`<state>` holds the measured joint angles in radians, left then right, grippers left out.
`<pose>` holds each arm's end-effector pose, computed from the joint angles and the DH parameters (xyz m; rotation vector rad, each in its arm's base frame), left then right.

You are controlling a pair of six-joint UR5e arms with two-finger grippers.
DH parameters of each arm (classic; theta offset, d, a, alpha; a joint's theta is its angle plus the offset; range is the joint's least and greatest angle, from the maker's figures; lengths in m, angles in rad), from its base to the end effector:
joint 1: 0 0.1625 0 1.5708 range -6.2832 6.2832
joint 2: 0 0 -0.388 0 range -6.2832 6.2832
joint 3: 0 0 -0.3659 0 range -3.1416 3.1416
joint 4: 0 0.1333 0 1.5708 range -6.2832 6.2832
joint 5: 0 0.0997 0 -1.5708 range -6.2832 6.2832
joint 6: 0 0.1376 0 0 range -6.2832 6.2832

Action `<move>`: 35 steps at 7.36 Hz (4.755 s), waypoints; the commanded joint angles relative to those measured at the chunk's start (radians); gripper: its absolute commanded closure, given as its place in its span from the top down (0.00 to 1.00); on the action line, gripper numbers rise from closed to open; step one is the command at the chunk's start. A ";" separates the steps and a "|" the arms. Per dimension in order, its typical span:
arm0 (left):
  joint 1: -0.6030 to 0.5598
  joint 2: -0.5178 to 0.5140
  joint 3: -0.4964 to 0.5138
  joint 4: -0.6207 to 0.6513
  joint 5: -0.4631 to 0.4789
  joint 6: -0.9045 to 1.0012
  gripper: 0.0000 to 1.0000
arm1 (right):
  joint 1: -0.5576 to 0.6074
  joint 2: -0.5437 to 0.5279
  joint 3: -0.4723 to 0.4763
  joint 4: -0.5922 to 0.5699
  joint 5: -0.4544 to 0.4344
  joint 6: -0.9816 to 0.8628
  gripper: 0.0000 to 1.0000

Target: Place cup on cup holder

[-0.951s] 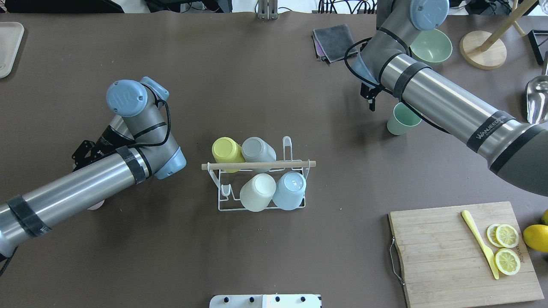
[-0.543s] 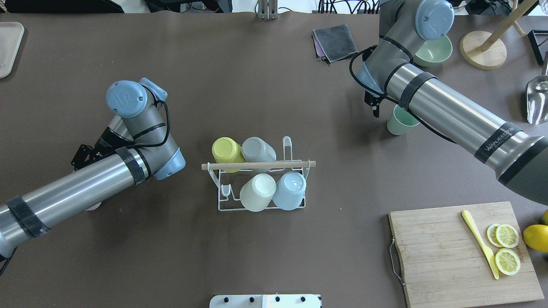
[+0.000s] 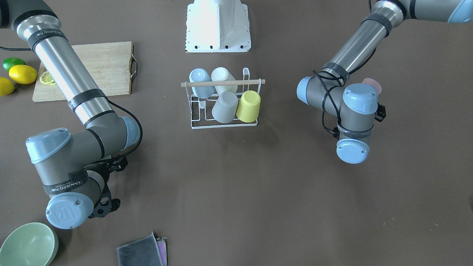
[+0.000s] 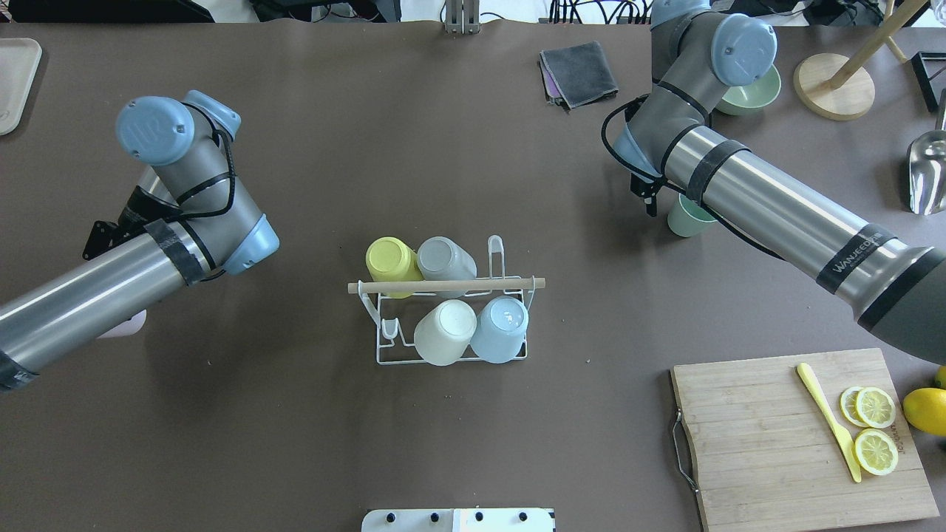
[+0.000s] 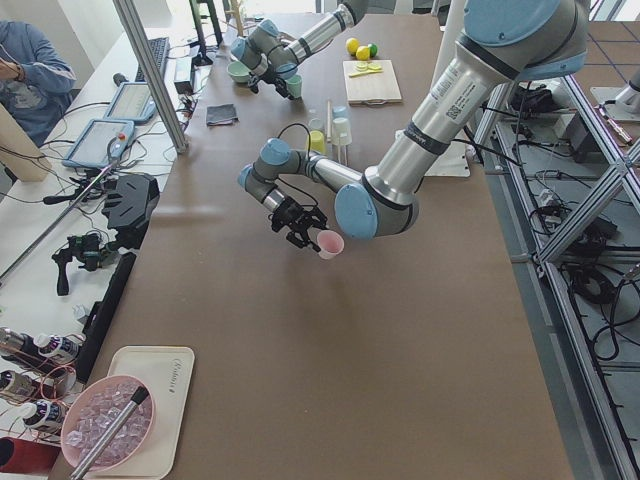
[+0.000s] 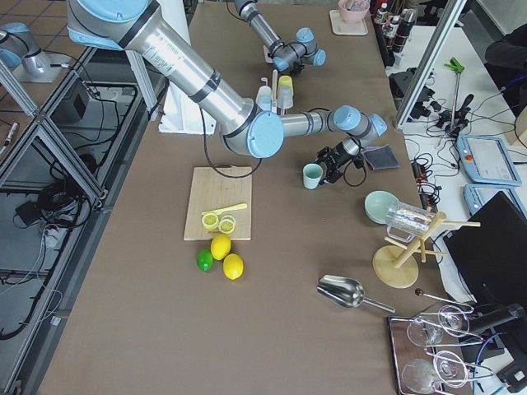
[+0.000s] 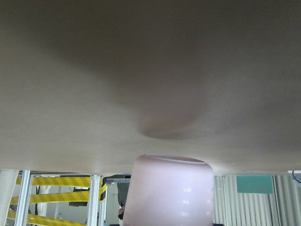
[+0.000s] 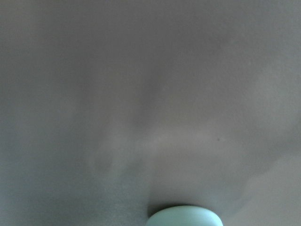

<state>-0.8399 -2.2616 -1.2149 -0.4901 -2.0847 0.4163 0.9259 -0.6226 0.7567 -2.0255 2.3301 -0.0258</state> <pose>0.3414 -0.4792 0.4969 -0.8239 0.3820 0.8794 -0.4146 -0.6154 0.4660 -0.5256 -0.6309 -0.5115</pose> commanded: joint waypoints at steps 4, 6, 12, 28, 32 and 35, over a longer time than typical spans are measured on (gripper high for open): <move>-0.146 0.245 -0.420 -0.435 -0.185 -0.002 0.34 | 0.002 0.000 -0.008 -0.036 -0.012 -0.058 1.00; -0.186 0.537 -0.715 -0.790 -0.308 -0.241 0.34 | 0.005 0.000 -0.008 -0.056 -0.031 -0.091 1.00; -0.055 0.724 -0.812 -2.019 -0.101 -1.058 0.34 | -0.004 0.012 -0.016 -0.061 -0.055 -0.094 0.19; 0.755 0.504 -0.663 -2.480 1.147 -0.916 0.37 | 0.200 -0.262 0.707 0.714 -0.003 0.431 0.00; 0.759 0.478 -0.627 -2.484 1.147 -0.916 0.37 | 0.197 -0.368 0.692 1.398 -0.038 0.938 0.00; 0.769 0.491 -0.624 -2.494 1.170 -0.918 0.39 | 0.098 -0.436 0.663 1.780 -0.227 0.991 0.00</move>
<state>-0.0738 -1.7735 -1.8408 -2.9815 -0.9310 -0.5017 1.0830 -1.0276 1.4377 -0.4113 2.2124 0.9436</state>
